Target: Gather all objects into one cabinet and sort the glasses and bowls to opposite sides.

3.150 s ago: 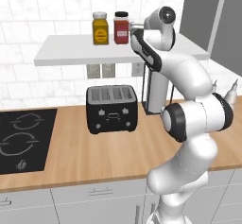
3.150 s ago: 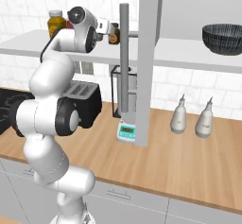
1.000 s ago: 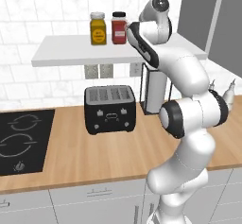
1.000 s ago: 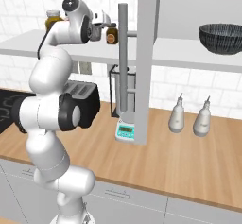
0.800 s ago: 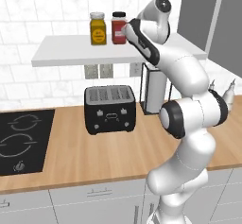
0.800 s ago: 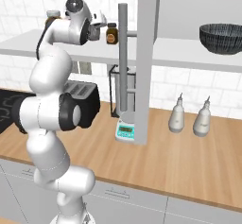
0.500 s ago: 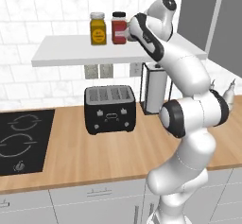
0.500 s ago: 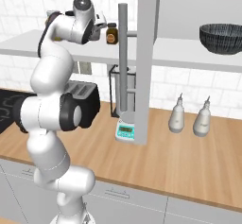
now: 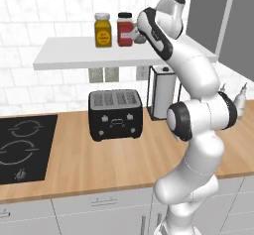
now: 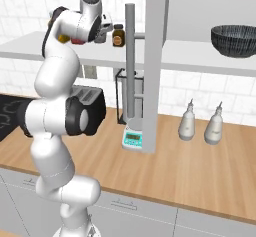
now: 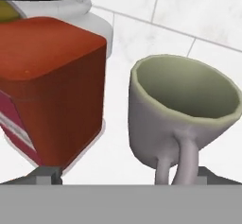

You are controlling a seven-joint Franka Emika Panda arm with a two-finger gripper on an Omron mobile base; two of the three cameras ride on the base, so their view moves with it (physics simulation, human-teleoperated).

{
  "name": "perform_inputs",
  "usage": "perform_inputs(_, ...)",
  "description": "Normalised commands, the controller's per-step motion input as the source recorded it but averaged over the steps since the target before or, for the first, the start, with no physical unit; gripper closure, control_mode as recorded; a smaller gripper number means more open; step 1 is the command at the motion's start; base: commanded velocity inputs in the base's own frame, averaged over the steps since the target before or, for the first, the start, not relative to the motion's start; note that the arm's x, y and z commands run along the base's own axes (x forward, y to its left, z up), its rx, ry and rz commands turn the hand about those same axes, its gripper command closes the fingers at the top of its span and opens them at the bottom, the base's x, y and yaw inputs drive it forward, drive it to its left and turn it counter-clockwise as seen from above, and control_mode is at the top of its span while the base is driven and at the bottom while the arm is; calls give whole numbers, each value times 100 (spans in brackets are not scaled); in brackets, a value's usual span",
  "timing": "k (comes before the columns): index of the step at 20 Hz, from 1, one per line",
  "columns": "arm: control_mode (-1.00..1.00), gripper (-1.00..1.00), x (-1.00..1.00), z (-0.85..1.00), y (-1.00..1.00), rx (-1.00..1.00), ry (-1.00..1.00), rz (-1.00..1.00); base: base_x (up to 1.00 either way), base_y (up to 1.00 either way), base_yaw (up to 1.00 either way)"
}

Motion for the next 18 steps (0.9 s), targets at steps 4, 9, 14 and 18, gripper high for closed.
perform_inputs(4, -100, -100, 0, 0, -9, 0, 0, -2, 0, 0, 0)
perform_inputs(9, -100, -100, 0, 0, -19, 0, 0, -8, 0, 0, 0)
perform_inputs(14, -100, -100, 0, 0, -29, 0, 0, -15, 0, 0, 0)
perform_inputs(18, -100, -100, 0, 0, -28, 1, 0, -14, 0, 0, 0)
